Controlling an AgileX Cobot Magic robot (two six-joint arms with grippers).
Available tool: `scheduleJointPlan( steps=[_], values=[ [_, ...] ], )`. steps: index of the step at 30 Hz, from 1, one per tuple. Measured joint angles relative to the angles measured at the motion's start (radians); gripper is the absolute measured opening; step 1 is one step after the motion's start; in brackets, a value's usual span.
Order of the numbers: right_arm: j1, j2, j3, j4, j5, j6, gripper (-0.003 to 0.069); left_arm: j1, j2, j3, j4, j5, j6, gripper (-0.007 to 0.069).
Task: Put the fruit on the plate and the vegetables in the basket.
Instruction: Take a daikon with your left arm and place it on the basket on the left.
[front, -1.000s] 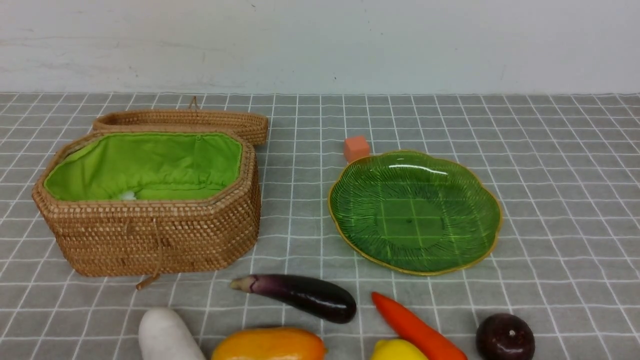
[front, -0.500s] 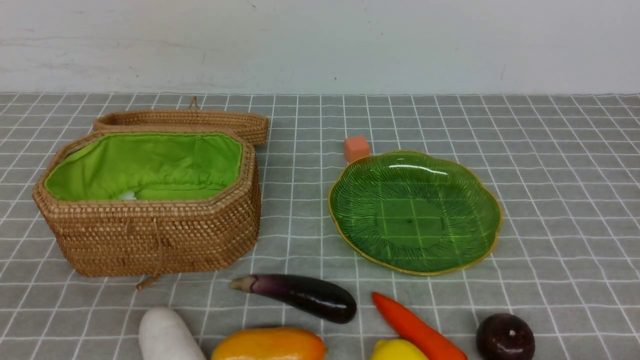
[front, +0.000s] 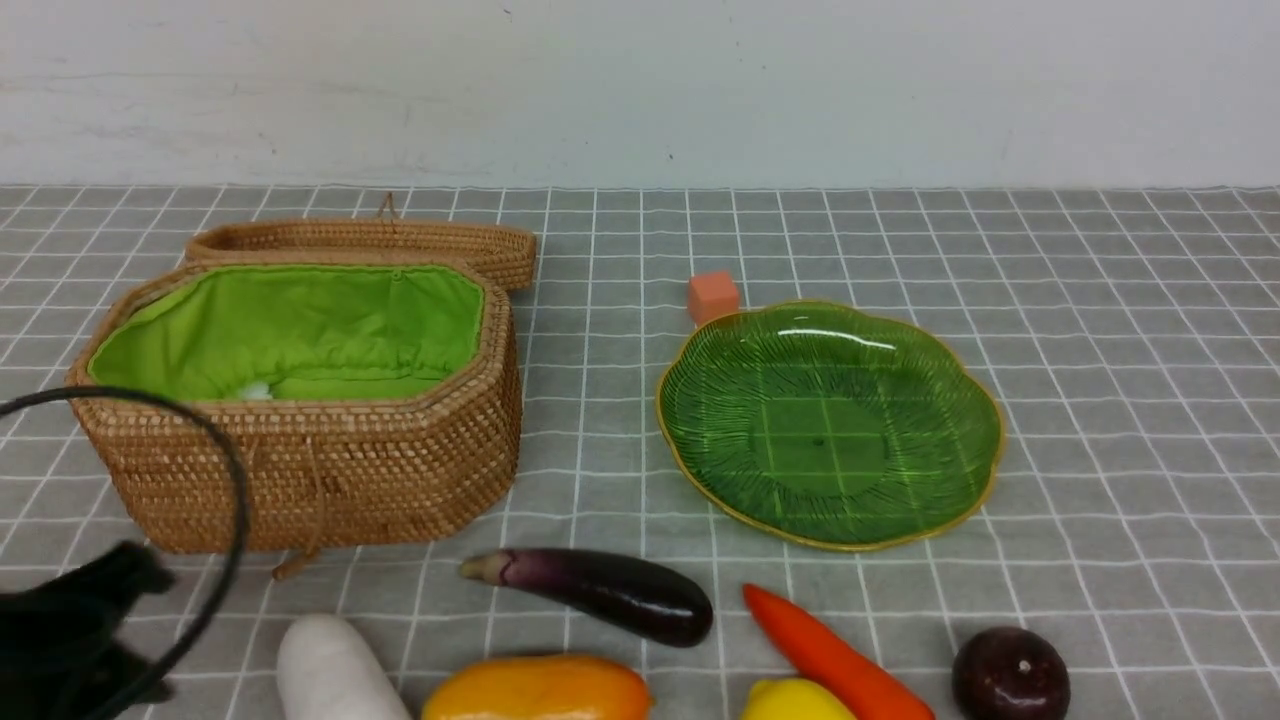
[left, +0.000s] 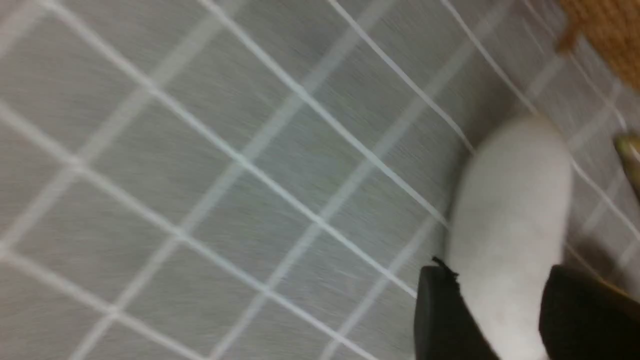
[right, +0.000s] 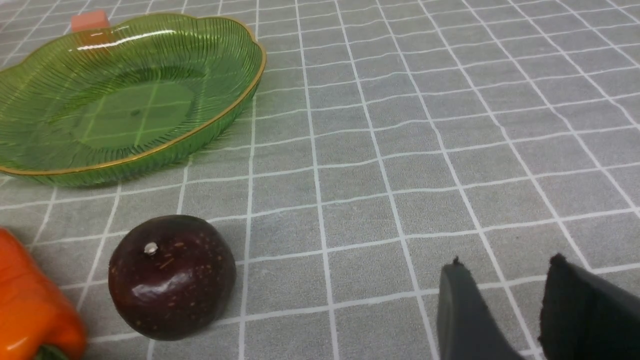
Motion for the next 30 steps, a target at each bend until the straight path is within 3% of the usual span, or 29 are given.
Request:
scheduleJointPlan(
  steps=[2,6,12,18,23,25,30],
  values=[
    [0.0,0.0,0.0,0.0,0.0,0.0,0.024,0.0,0.042,-0.016,-0.045,-0.007,0.058,0.032],
    [0.0,0.0,0.0,0.0,0.0,0.0,0.024,0.0,0.178,-0.082,-0.175,-0.037,0.263,0.0468],
    [0.0,0.0,0.0,0.0,0.0,0.0,0.024,-0.053,0.33,-0.123,-0.21,-0.044,0.379,0.0592],
    [0.0,0.0,0.0,0.0,0.0,0.0,0.024,-0.18,0.462,-0.161,-0.119,-0.087,0.285,0.0587],
    [0.0,0.0,0.0,0.0,0.0,0.0,0.024,-0.192,0.542,-0.165,-0.061,-0.115,0.213,0.0535],
    [0.0,0.0,0.0,0.0,0.0,0.0,0.024,-0.192,0.55,-0.165,-0.046,-0.12,0.207,0.0479],
    [0.0,0.0,0.0,0.0,0.0,0.0,0.024,-0.192,0.517,-0.188,-0.043,-0.07,0.207,0.0472]
  ],
)
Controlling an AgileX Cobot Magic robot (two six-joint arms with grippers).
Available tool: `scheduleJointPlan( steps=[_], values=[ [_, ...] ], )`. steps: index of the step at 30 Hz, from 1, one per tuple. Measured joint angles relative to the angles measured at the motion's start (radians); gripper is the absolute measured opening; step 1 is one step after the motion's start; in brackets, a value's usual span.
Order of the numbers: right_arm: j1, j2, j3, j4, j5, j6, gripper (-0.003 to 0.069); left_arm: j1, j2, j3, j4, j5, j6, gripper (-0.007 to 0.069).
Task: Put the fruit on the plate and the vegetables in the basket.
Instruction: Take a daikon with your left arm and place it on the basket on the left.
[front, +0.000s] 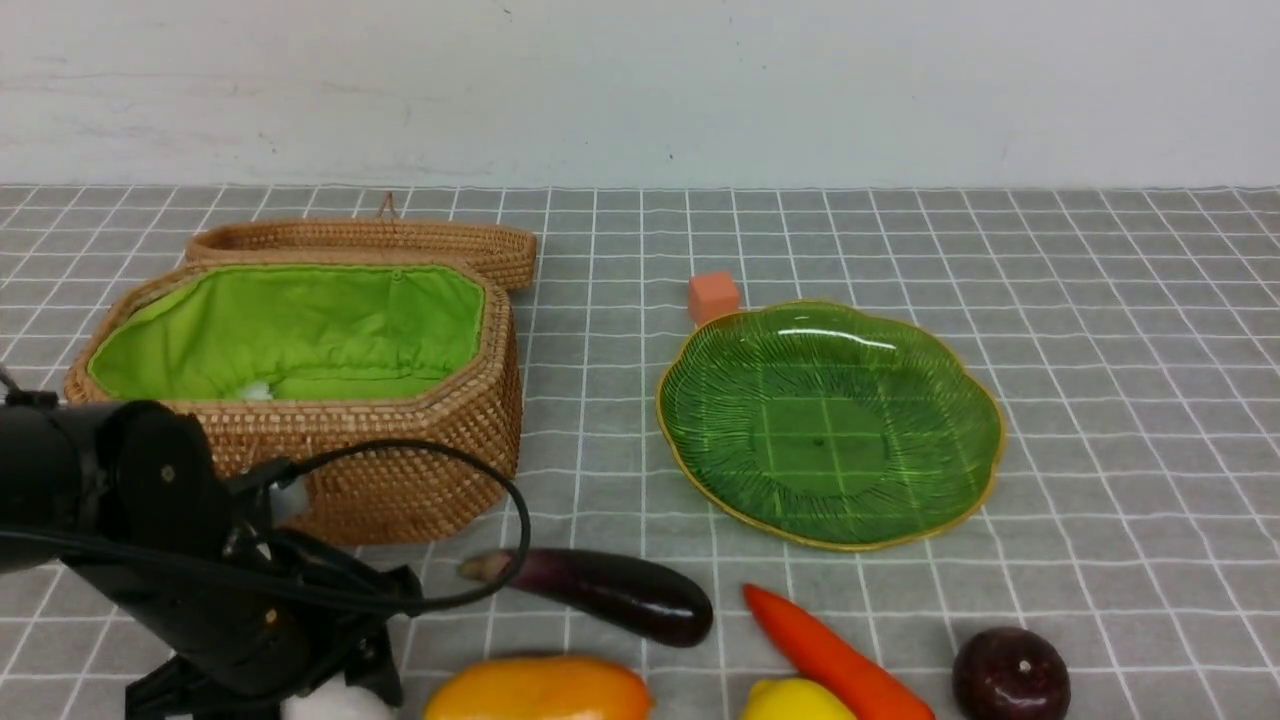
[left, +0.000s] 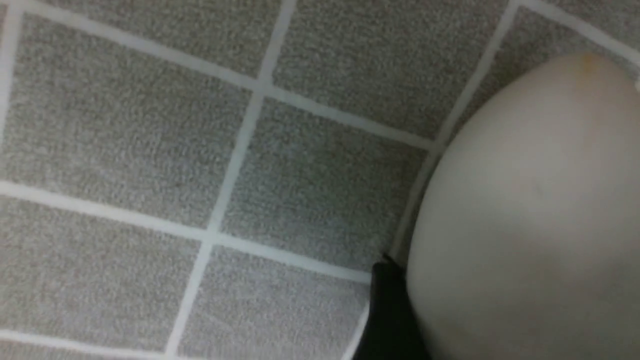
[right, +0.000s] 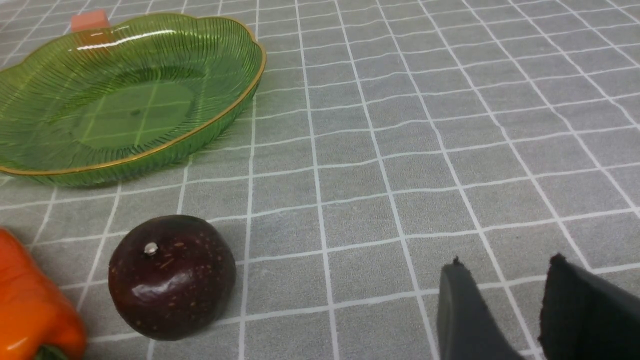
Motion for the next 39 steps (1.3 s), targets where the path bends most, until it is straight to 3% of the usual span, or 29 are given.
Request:
scheduleJointPlan(
  steps=[8,11,20,26,27,33,36,39],
  values=[
    [0.0,0.0,0.0,0.0,0.0,0.0,0.024,0.001,-0.184,-0.231,0.02,0.226,-0.031,0.0472],
    [0.0,0.0,0.0,0.0,0.0,0.0,0.024,0.022,-0.224,-0.329,0.021,0.224,-0.091,0.0472],
    [0.0,0.0,0.0,0.0,0.0,0.0,0.024,0.223,-0.111,-0.579,0.048,0.141,-0.35,0.0472],
    [0.0,0.0,0.0,0.0,0.0,0.0,0.024,0.247,0.06,-0.635,0.047,0.133,-0.45,0.0475],
    [0.0,0.0,0.0,0.0,0.0,0.0,0.024,0.247,0.108,-0.644,0.034,0.131,-0.46,0.0505],
    [0.0,0.0,0.0,0.0,0.0,0.0,0.024,0.247,0.143,-0.654,0.022,0.132,-0.393,0.0616],
    [0.0,0.0,0.0,0.0,0.0,0.0,0.024,0.247,0.143,-0.673,0.017,0.148,-0.334,0.062],
    [0.0,0.0,0.0,0.0,0.0,0.0,0.024,0.243,0.122,-0.725,0.008,0.239,-0.14,0.0591]
  ],
)
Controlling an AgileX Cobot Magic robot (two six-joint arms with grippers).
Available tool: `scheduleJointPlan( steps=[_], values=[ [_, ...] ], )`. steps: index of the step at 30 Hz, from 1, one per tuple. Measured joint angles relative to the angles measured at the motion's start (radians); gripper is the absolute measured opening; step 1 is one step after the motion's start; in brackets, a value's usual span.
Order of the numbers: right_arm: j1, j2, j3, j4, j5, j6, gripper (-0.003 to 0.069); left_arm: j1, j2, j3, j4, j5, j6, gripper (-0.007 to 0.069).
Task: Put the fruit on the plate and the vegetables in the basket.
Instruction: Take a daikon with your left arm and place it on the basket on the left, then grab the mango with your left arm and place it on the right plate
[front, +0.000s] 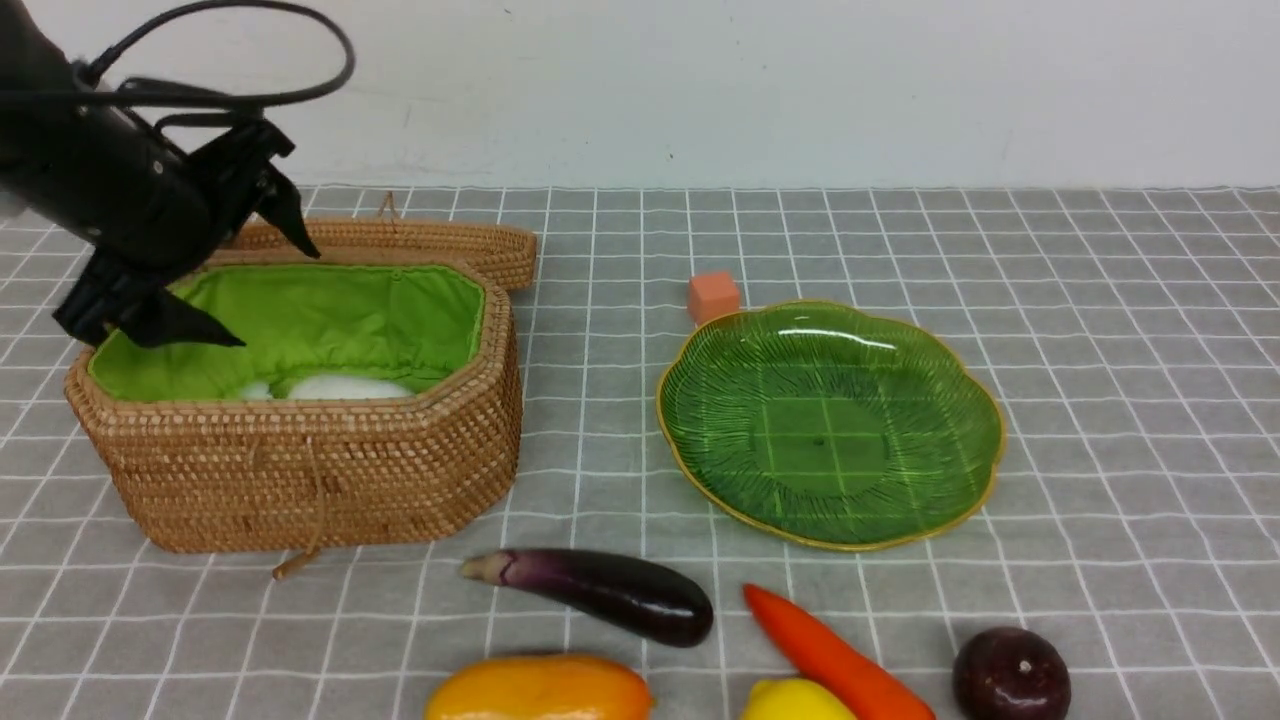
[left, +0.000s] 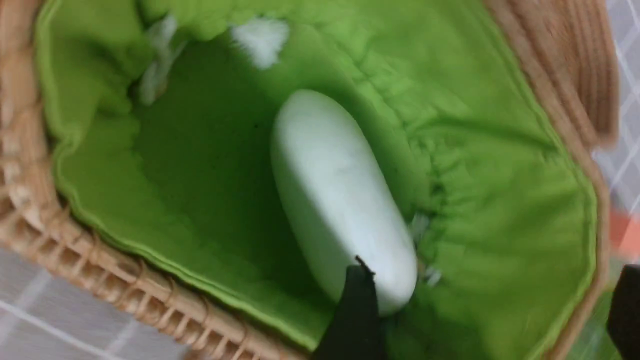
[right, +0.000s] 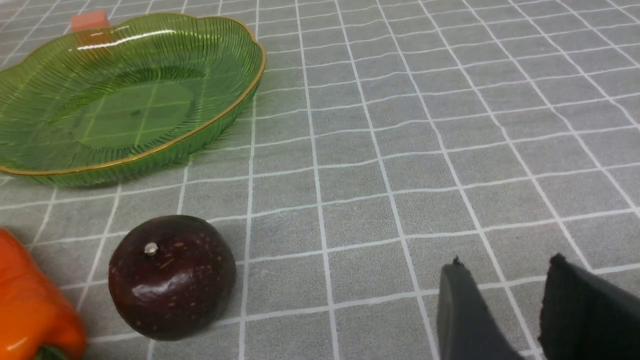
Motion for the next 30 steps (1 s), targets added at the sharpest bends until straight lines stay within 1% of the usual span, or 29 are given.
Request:
scheduleJointPlan(
  steps=[1,2,3,6,8,9,11,12,13,14,15,16,18,20,24,28,30],
  values=[
    [0.0,0.0,0.0,0.0,0.0,0.0,0.024,-0.009,-0.018,-0.014,0.0,0.04,0.103,0.0573],
    [0.0,0.0,0.0,0.0,0.0,0.0,0.024,-0.01,-0.022,-0.018,0.0,0.047,0.122,0.057],
    [0.0,0.0,0.0,0.0,0.0,0.0,0.024,-0.03,-0.057,-0.025,0.0,0.085,0.233,0.0552],
    [0.0,0.0,0.0,0.0,0.0,0.0,0.024,-0.105,-0.155,-0.005,-0.003,0.17,0.487,0.0517],
    [0.0,0.0,0.0,0.0,0.0,0.0,0.024,-0.181,-0.224,0.051,-0.006,0.19,0.622,0.0509],
    [0.0,0.0,0.0,0.0,0.0,0.0,0.024,-0.189,-0.231,0.058,-0.007,0.192,0.636,0.0508],
    [0.0,0.0,0.0,0.0,0.0,0.0,0.024,-0.302,-0.291,0.162,-0.007,0.205,0.827,0.0507],
    [0.0,0.0,0.0,0.0,0.0,0.0,0.024,-0.371,-0.309,0.215,-0.007,0.21,0.958,0.0507],
    [0.0,0.0,0.0,0.0,0.0,0.0,0.024,-0.38,-0.31,0.231,-0.007,0.212,0.978,0.0507],
    [0.0,0.0,0.0,0.0,0.0,0.0,0.024,-0.463,-0.312,0.29,-0.004,0.215,1.165,0.0507],
    [0.0,0.0,0.0,0.0,0.0,0.0,0.024,-0.463,-0.312,0.297,-0.003,0.215,1.165,0.0507],
    [0.0,0.0,0.0,0.0,0.0,0.0,0.024,-0.504,-0.306,0.32,0.006,0.213,1.265,0.0505],
    [0.0,0.0,0.0,0.0,0.0,0.0,0.024,-0.564,-0.289,0.357,0.039,0.195,1.41,0.0504],
    [0.0,0.0,0.0,0.0,0.0,0.0,0.024,-0.618,-0.248,0.373,0.1,0.145,1.491,0.0504],
    [0.0,0.0,0.0,0.0,0.0,0.0,0.024,-0.634,-0.183,0.374,0.167,0.068,1.501,0.0509],
    [0.0,0.0,0.0,0.0,0.0,0.0,0.024,-0.634,-0.125,0.374,0.169,0.031,1.491,0.0522],
    [0.0,0.0,0.0,0.0,0.0,0.0,0.024,-0.634,-0.075,0.374,0.147,0.019,1.491,0.0539]
  ],
)
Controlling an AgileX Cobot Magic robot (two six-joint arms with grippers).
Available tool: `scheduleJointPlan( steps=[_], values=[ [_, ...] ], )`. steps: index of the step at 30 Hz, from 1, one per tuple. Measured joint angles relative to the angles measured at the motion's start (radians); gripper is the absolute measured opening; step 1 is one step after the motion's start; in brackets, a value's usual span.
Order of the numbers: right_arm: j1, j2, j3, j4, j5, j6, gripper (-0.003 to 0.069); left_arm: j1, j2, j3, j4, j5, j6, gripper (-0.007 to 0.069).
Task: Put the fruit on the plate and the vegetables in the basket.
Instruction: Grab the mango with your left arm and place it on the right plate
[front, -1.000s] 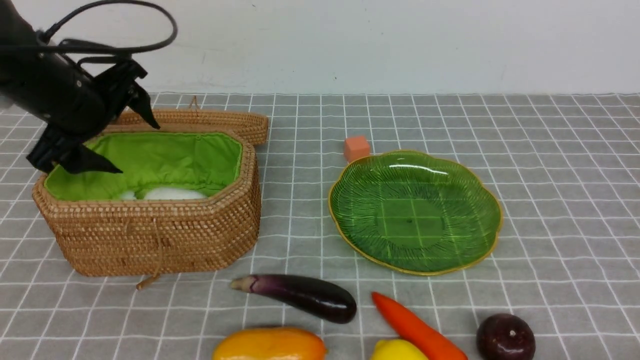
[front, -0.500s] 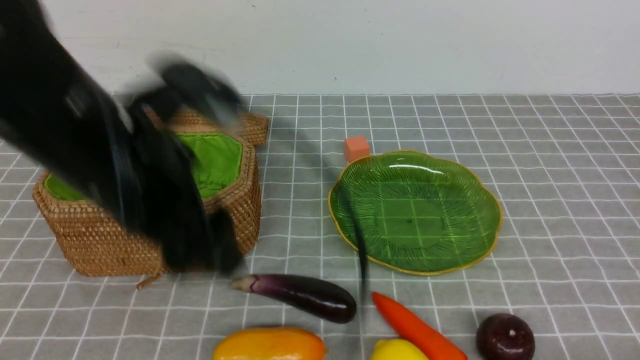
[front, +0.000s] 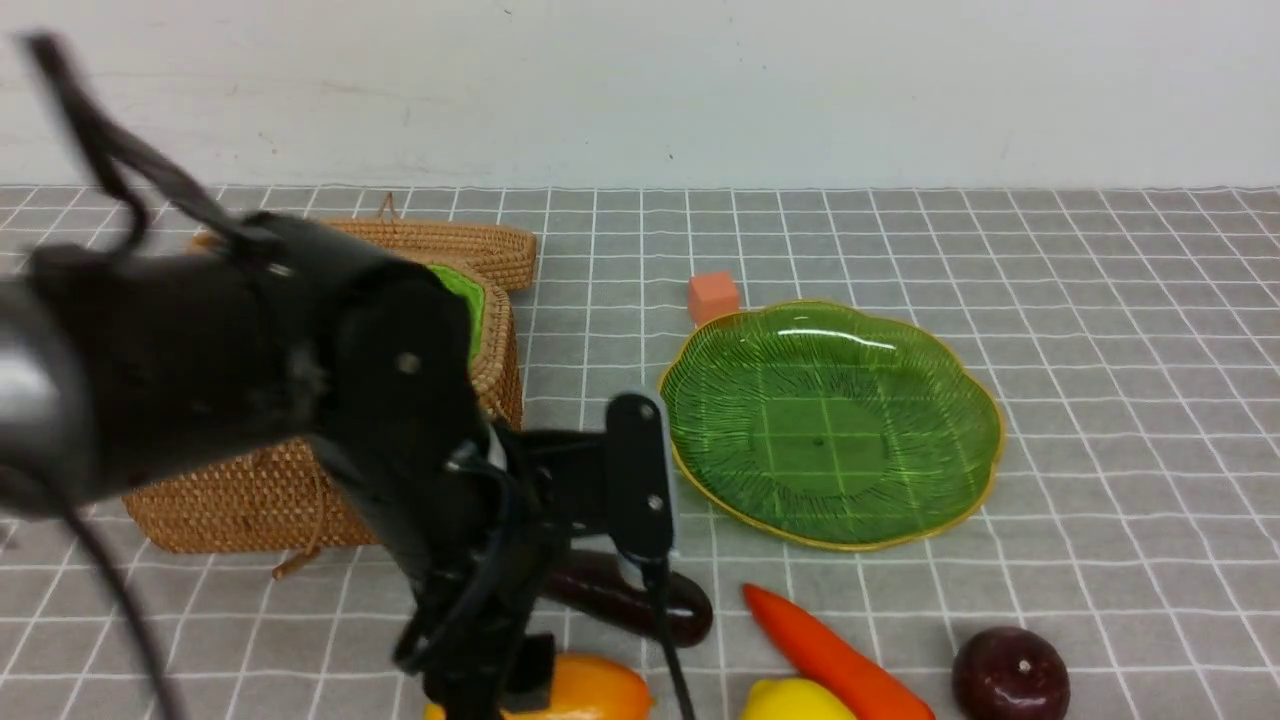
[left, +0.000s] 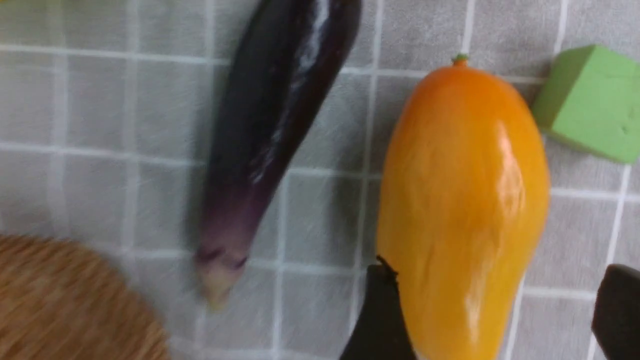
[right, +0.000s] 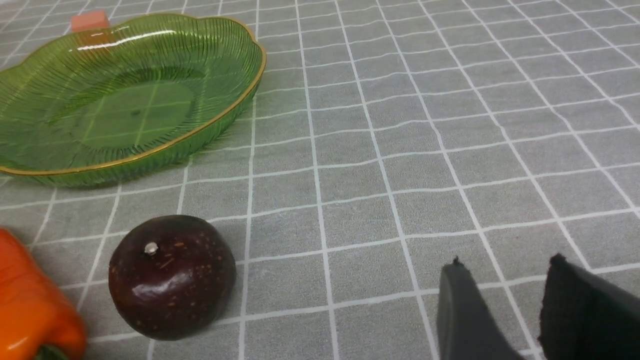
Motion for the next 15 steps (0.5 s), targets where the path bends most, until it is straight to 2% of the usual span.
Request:
scheduleJointPlan(
  steps=[3,10,15],
  values=[
    [0.0,0.0,0.0,0.0,0.0,0.0,0.024,0.0,0.076,0.0,-0.001,-0.031,-0.01,0.0563],
    [0.0,0.0,0.0,0.0,0.0,0.0,0.024,0.001,0.166,0.0,0.008,-0.06,-0.043,0.057],
    [0.0,0.0,0.0,0.0,0.0,0.0,0.024,0.001,0.169,0.0,0.029,-0.026,-0.046,0.0512]
  ],
)
